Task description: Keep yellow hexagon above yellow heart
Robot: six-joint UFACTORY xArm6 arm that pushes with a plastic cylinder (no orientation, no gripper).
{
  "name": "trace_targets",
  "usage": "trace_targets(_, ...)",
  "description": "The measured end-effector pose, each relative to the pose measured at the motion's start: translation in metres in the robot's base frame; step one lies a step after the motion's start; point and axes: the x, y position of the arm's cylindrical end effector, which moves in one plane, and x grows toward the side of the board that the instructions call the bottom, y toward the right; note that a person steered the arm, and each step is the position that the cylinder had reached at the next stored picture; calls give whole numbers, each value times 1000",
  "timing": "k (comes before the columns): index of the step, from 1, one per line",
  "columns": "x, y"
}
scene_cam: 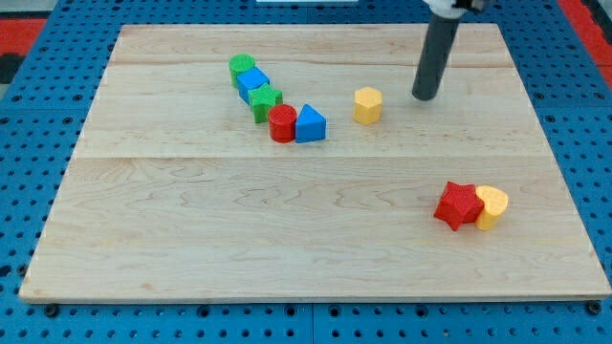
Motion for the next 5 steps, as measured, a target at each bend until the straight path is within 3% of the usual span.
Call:
trace_targets(1,-33,-23)
trace_targets(2,-40,-53)
trace_targets(3,-39,-80)
trace_targets(5,3,-102)
